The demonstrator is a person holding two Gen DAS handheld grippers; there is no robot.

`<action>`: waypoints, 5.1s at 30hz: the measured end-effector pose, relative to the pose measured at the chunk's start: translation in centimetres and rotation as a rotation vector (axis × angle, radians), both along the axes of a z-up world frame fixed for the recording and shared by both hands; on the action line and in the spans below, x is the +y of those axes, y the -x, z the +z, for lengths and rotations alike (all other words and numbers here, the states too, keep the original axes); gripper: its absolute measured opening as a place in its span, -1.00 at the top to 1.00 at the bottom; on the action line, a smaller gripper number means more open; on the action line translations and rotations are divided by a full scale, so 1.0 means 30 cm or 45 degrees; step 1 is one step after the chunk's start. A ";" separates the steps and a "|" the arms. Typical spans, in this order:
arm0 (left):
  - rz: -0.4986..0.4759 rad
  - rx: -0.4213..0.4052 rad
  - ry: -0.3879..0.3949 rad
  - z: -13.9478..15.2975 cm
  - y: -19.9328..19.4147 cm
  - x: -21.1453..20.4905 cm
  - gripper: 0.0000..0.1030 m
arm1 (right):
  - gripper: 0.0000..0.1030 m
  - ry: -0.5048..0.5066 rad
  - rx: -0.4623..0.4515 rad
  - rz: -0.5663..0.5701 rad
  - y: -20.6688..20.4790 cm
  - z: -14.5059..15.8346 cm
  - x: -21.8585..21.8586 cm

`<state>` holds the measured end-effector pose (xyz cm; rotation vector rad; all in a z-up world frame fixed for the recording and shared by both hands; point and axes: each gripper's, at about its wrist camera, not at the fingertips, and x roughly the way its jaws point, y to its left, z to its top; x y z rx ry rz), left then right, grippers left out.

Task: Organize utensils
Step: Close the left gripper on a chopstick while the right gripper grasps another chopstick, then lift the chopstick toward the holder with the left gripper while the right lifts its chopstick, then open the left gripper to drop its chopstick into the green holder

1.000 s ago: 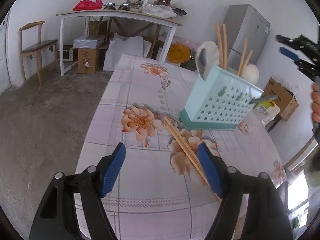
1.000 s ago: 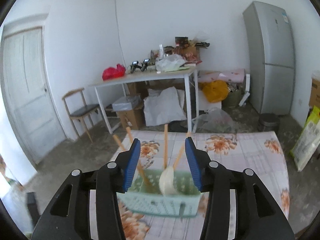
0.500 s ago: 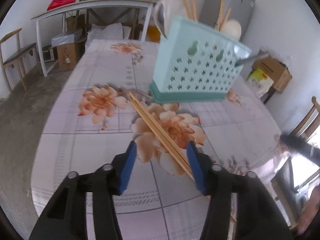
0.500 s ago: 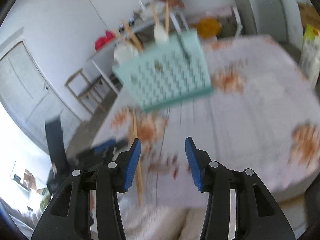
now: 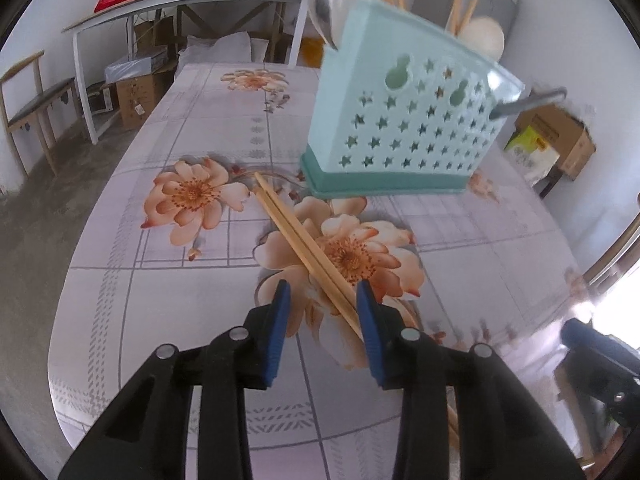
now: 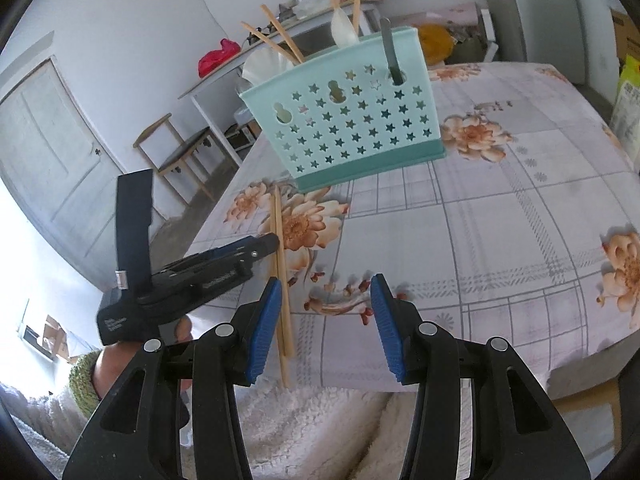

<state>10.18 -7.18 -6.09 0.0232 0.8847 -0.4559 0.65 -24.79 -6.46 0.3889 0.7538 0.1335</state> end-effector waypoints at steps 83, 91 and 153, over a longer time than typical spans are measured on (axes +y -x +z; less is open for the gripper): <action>0.015 0.085 -0.140 0.014 -0.132 0.012 0.88 | 0.91 0.128 0.219 0.062 -0.220 -0.094 -0.063; 0.019 0.058 0.035 0.108 -0.079 0.068 0.88 | 0.91 -0.020 0.116 0.004 -0.146 -0.012 -0.147; -0.026 -0.640 0.272 0.545 -0.080 -0.081 -0.42 | 0.91 -0.097 -0.074 0.006 -0.104 0.151 -0.202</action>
